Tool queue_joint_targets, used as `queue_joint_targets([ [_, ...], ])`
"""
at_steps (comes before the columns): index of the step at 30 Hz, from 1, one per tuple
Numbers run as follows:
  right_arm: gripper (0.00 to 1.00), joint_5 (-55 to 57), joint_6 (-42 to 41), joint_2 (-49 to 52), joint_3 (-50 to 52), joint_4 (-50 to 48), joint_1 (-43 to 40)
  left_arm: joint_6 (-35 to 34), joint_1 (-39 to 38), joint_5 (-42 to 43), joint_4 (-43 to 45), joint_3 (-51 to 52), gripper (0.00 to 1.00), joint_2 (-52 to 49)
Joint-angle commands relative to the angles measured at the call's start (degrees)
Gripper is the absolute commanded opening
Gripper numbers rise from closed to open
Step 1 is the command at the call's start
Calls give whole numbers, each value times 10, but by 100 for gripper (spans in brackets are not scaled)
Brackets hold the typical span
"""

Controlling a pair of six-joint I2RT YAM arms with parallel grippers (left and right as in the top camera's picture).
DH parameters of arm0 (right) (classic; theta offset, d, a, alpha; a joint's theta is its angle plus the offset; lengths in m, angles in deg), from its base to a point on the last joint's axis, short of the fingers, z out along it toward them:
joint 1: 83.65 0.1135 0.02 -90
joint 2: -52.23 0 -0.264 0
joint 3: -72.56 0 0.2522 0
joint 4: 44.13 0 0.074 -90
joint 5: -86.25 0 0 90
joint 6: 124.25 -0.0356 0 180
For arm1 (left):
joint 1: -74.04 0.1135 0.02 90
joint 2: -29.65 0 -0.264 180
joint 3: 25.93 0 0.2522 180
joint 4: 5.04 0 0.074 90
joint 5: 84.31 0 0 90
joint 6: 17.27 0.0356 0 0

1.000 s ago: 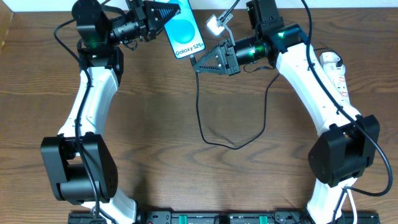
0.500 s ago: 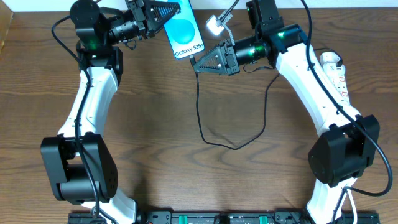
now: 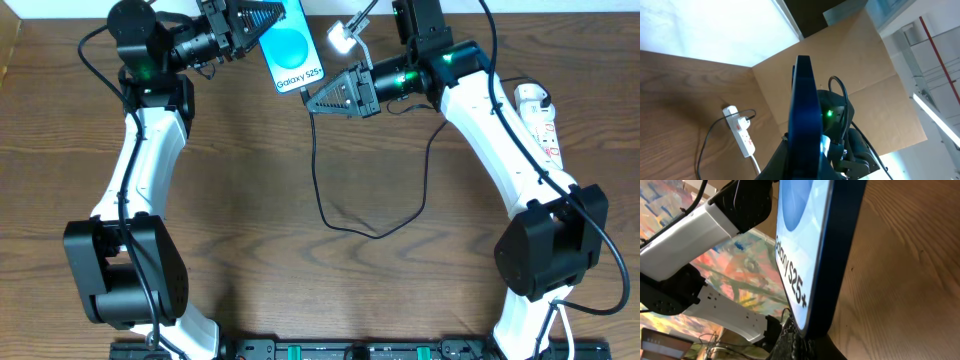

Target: Plug charger to phone and switch on socket

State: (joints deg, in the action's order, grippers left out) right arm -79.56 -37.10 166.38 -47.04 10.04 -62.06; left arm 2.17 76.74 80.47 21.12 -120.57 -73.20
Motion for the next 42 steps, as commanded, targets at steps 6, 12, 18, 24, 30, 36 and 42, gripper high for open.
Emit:
queue_joint_targets([
  [6,1,9,-70,-6,-5,-47,-5,19,-12,84,3,-6,7,14],
  [12,1,9,-114,-6,-5,-70,-5,20,-12,84,3,-6,7,14],
  [18,1,22,-126,-6,-5,-68,-6,20,-12,84,3,-6,7,14],
  [24,1,22,-125,-6,-5,-64,-6,20,-12,84,3,-6,7,14],
  [30,1,49,-116,-6,-5,-47,-6,19,-11,84,3,-6,7,14],
  [36,1,63,-104,-6,-5,-34,-6,19,-11,84,3,-6,7,14],
  [42,1,63,-115,-6,-5,-62,-6,19,-12,88,2,-6,7,14],
])
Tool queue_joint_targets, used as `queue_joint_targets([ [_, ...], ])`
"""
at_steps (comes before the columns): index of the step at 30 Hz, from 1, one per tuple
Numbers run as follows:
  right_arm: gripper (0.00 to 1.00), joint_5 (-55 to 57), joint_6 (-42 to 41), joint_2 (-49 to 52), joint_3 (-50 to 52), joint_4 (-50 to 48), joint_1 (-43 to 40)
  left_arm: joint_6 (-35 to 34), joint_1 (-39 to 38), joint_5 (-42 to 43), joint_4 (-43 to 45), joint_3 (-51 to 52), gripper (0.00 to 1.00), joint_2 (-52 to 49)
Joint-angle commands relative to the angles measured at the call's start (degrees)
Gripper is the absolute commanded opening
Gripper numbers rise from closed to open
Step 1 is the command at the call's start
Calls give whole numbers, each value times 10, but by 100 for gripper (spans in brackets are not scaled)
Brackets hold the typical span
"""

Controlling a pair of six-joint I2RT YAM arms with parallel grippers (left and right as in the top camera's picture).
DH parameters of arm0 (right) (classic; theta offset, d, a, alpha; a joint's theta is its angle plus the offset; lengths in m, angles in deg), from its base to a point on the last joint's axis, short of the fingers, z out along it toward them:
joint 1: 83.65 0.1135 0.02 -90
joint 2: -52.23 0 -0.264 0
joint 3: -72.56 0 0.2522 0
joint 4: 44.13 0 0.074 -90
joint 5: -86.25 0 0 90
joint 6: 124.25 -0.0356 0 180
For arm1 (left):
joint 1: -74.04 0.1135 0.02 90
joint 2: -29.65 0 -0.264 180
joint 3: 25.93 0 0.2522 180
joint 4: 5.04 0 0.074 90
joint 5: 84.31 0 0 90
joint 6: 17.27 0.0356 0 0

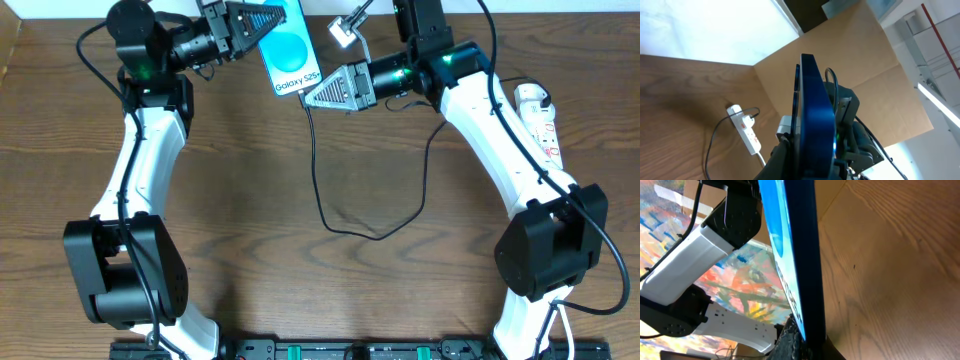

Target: Plug charger to phone and switch on socket

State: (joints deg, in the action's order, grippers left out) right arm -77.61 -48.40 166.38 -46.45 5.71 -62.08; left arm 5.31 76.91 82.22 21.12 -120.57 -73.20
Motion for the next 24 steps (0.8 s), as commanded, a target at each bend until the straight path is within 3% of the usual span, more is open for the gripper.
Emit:
queue_joint_targets([
  [1,1,43,-11,-6,-11,-30,-6,-12,-14,73,2,-6,7,14],
  [24,1,43,-42,-6,-11,-73,-6,-23,-14,96,0,-6,7,14],
])
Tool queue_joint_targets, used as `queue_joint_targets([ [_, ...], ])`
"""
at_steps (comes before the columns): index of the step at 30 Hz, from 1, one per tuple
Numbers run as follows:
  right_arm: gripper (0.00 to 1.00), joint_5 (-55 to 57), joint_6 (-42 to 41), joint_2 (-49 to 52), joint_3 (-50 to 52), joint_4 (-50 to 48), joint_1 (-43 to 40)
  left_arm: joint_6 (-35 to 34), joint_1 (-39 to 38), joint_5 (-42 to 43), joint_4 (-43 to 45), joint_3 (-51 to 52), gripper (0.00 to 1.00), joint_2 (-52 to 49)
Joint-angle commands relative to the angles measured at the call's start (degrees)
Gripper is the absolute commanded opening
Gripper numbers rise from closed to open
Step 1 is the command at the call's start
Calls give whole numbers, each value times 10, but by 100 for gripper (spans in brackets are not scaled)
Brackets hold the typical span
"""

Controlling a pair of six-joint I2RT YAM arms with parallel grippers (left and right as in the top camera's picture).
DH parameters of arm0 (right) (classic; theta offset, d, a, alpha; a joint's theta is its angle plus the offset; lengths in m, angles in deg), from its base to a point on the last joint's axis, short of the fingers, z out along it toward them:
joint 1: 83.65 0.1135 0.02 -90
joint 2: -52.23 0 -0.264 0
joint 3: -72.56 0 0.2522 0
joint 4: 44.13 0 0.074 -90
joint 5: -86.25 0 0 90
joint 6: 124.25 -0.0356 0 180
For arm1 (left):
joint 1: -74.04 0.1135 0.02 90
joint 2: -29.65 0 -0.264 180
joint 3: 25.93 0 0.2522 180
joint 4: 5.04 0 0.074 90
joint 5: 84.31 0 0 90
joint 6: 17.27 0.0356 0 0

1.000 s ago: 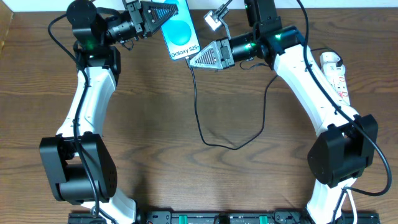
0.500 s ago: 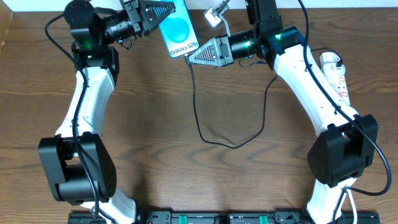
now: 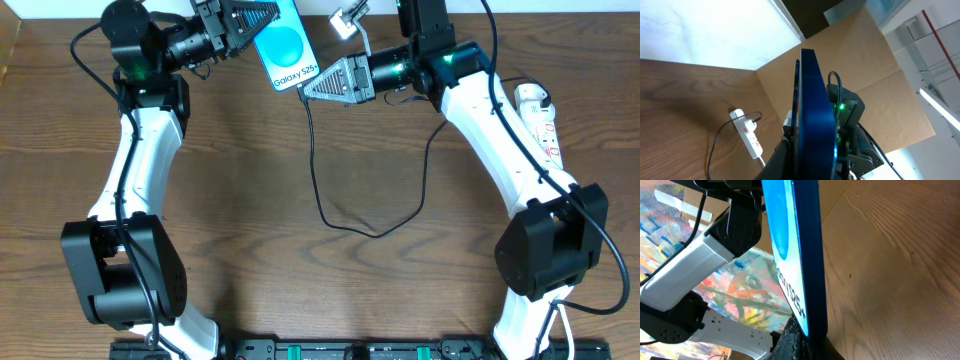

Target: Plug charger to phone and switch on socket

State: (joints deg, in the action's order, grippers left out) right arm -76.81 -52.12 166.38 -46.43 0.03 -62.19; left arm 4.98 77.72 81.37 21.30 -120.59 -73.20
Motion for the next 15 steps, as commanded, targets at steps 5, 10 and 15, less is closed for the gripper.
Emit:
queue_joint_targets([
  [5,1,38,8,-6,-11,-3,-5,-19,-21,105,-2,-5,7,14],
  [10,7,38,25,-6,-11,15,-5,-19,-21,105,-2,-5,7,14],
  [15,9,37,52,-6,-11,43,-4,-19,-21,105,-2,-5,8,14],
])
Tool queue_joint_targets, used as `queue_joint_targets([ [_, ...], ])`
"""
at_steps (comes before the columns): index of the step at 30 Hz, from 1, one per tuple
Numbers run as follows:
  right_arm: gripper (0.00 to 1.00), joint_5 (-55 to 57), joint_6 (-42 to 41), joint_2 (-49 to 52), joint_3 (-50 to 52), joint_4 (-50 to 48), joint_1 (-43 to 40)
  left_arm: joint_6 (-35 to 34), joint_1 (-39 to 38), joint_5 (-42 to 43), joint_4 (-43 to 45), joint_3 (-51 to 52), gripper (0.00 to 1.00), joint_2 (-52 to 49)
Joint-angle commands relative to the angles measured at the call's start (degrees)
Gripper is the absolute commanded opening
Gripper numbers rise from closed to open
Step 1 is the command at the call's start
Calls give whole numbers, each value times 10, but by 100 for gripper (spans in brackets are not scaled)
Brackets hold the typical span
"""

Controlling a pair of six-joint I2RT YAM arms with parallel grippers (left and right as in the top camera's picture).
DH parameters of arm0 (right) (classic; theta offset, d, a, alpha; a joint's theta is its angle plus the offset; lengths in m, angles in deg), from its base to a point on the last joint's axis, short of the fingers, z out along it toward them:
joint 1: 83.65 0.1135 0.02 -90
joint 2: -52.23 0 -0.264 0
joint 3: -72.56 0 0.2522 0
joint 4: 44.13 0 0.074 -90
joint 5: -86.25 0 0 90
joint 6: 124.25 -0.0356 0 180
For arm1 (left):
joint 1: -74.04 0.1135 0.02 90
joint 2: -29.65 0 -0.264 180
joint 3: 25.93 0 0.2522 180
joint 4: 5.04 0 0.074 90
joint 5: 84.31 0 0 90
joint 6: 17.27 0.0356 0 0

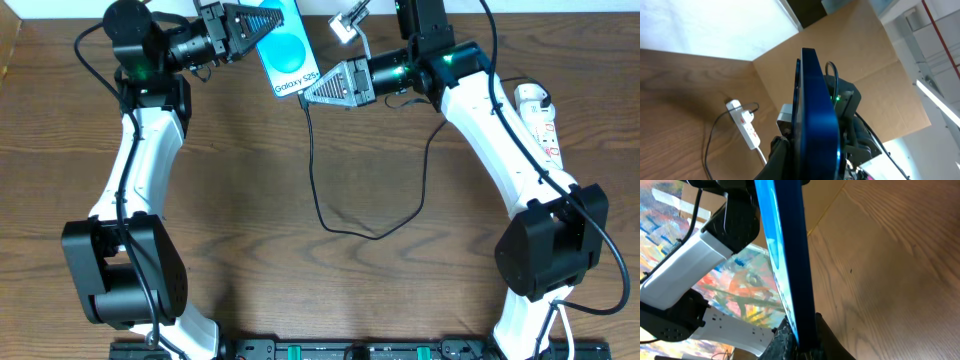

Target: Plug charger to phone and switch on socket

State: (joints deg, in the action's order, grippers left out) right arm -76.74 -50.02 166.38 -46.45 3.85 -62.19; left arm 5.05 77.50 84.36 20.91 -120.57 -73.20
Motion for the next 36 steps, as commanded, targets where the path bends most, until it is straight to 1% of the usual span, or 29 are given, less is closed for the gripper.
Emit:
queue_joint_targets([
  [1,9,37,37,-6,-11,10,-4,-20,-19,75,3,-6,7,14],
  [4,11,37,48,-6,-10,25,-4,-20,-19,75,2,-6,7,14],
  [8,18,37,59,-6,-10,35,-4,-20,-19,75,2,-6,7,14],
  [13,36,37,94,-6,-9,61,-4,-20,-19,75,2,-6,7,14],
  [17,42,33,117,-6,-9,74,-4,-20,-19,75,2,-6,7,14],
  [20,44,17,129,-6,-9,74,-4,-20,-19,75,2,-6,7,14],
  [26,44,20,138,-6,-9,76,-7,-20,-19,75,2,-6,7,14],
  [36,46,21,142,-6,-9,85,-36,-20,-19,75,2,-6,7,14],
])
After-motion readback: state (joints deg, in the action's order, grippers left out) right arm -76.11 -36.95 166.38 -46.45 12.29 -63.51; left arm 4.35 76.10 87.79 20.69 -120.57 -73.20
